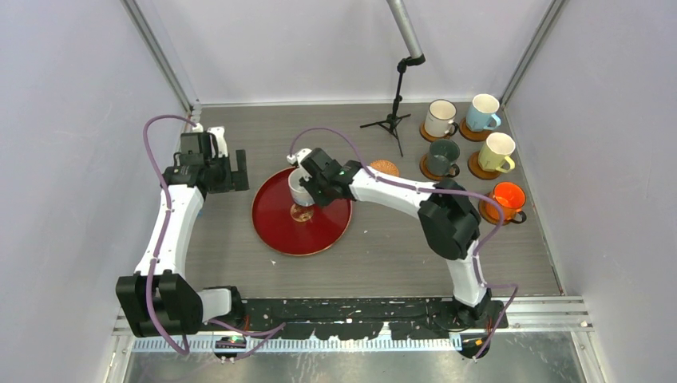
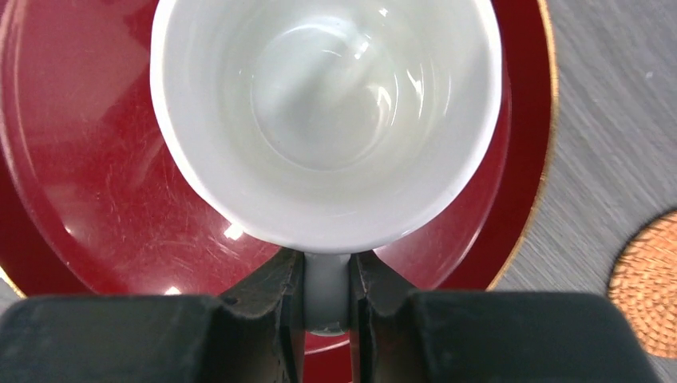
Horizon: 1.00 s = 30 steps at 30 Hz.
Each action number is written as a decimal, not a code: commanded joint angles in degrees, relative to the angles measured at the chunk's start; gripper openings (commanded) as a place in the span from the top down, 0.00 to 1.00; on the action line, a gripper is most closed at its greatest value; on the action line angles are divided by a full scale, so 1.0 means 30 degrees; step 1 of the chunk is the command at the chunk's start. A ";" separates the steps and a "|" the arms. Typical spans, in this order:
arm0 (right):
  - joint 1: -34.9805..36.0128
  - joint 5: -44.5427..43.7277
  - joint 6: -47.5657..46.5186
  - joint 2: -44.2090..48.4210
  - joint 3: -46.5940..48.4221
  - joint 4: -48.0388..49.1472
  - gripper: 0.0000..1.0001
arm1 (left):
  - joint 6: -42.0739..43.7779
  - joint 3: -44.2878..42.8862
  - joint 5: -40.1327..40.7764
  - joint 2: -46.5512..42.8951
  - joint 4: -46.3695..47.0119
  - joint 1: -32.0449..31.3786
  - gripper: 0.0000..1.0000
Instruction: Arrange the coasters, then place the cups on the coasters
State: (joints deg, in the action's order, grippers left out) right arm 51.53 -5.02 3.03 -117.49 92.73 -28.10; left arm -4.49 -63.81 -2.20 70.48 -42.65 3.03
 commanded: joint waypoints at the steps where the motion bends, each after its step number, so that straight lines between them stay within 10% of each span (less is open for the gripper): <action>1: -0.0600 0.0016 -0.0777 0.3785 -0.0571 0.3602 1.00 | 0.0052 -0.0484 -0.0667 0.0016 0.0547 0.0045 0.00; 30: -0.9244 0.2822 -0.3834 0.9495 -1.0933 0.8634 1.00 | 0.0389 -0.1008 -0.1450 -0.0379 0.0188 0.0016 0.00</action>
State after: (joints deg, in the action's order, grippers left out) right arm 24.80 1.76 -6.46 -91.94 59.27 -12.51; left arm -4.05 -64.71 -5.50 70.61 -43.00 3.03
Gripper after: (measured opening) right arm 0.248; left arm 0.996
